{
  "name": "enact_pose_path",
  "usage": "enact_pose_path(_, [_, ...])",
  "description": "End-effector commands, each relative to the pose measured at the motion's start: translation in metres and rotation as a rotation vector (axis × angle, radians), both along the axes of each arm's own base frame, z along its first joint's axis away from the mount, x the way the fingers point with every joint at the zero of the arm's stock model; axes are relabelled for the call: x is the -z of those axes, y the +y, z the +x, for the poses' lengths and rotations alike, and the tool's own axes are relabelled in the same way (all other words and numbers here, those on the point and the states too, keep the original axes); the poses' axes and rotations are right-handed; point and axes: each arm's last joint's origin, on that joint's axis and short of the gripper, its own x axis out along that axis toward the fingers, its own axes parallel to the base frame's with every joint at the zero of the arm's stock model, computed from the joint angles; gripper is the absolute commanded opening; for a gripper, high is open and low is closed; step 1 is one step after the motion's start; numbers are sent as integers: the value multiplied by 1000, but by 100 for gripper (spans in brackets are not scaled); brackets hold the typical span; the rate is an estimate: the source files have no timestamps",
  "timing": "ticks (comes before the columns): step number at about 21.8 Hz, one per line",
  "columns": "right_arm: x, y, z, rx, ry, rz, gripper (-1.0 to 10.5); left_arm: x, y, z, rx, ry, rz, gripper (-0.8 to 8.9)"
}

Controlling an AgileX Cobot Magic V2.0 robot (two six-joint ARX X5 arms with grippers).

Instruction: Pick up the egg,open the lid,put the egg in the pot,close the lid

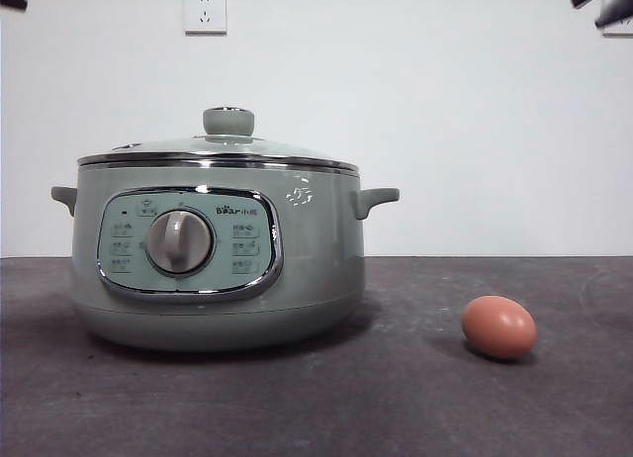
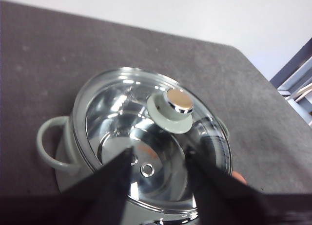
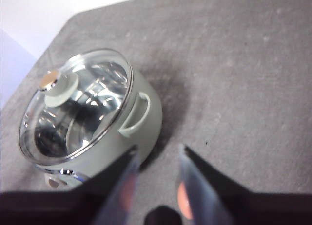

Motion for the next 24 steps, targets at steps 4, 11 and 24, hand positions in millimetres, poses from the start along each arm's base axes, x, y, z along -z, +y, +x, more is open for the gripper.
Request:
enact_pose_path(4, [6, 8, 7, -35, 36, -27, 500, -2, 0, 1, 9, -23, 2, 359])
enact_pose_path(11, [45, 60, 30, -25, 186, -297, 475, -7, 0, 1, 4, -33, -14, 359])
enact_pose_path(24, [150, 112, 77, -125, 483, -516, 431, -7, 0, 1, 3, -31, -14, 359])
